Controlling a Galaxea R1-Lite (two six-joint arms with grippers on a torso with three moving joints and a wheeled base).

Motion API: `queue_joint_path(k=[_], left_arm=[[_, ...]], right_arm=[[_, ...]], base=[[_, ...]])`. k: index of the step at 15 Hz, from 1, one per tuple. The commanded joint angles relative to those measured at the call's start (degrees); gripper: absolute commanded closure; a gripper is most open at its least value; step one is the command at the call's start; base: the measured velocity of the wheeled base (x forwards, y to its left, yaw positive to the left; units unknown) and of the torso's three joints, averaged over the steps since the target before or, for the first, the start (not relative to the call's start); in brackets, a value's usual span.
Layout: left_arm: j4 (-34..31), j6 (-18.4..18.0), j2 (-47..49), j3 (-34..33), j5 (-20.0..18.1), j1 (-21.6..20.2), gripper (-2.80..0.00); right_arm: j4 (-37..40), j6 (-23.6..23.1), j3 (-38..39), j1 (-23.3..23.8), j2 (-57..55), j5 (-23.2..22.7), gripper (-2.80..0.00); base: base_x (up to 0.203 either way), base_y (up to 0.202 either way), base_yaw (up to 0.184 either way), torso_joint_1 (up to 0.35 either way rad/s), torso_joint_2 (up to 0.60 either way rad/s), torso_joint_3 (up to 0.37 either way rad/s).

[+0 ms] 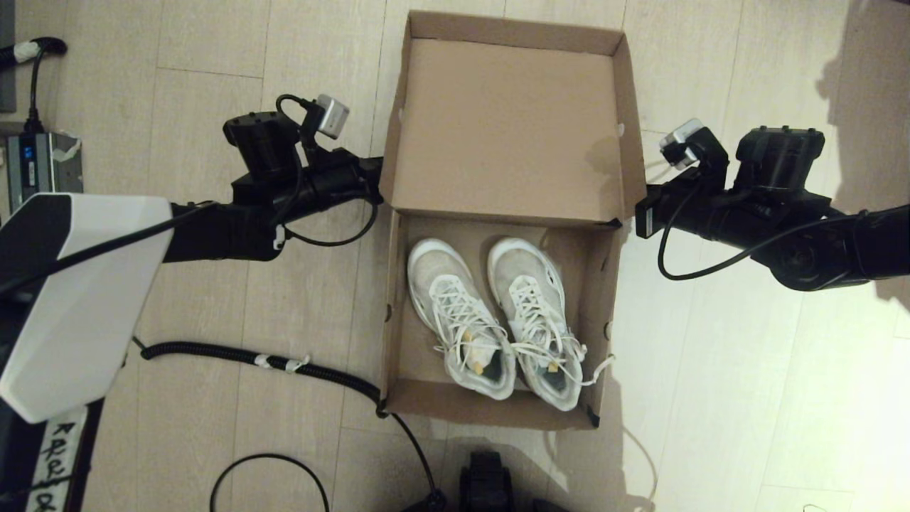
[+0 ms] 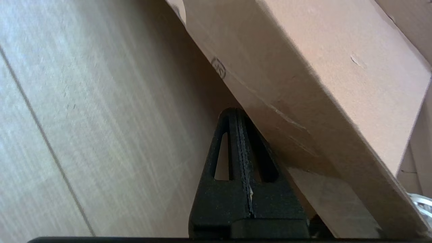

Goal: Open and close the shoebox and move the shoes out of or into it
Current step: Close the shoe box

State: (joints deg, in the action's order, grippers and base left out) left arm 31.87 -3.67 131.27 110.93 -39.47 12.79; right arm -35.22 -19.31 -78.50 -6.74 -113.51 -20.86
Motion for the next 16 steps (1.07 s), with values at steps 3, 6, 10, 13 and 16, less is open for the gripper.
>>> queue_joint_path(k=[3,6,10,13,16], left_arm=[[0.25,-0.03,-0.84,-0.02,-0.25,0.31,0.00],[0.30,-0.03,-1.02,0.07,-0.25,0.31,0.00],[0.24,-0.03,-1.09,0.72,-0.34,0.24,0.00],[0.21,-0.03,-1.27,0.95,-0.34,0.31,0.00],[0.21,-0.03,-1.46,1.04,-0.43,0.22,0.00]], right_arm=[[-0.02,-0.12,-2.17,-0.03,-0.22,-0.24,0.00],[-0.03,-0.12,-2.36,-0.20,-0.22,-0.24,0.00],[0.05,-0.12,-4.49,-0.29,-0.76,-0.17,0.00],[0.50,-0.12,-6.20,-0.29,-1.01,-0.15,0.00],[0.76,-0.12,-7.02,-0.29,-1.37,-0.15,0.00]], base=[[0.000,0.000,0.000,0.000,0.00,0.000],[0.000,0.000,0.000,0.000,0.00,0.000],[0.000,0.000,0.000,0.000,0.00,0.000],[0.000,0.000,0.000,0.000,0.00,0.000],[0.000,0.000,0.000,0.000,0.00,0.000]])
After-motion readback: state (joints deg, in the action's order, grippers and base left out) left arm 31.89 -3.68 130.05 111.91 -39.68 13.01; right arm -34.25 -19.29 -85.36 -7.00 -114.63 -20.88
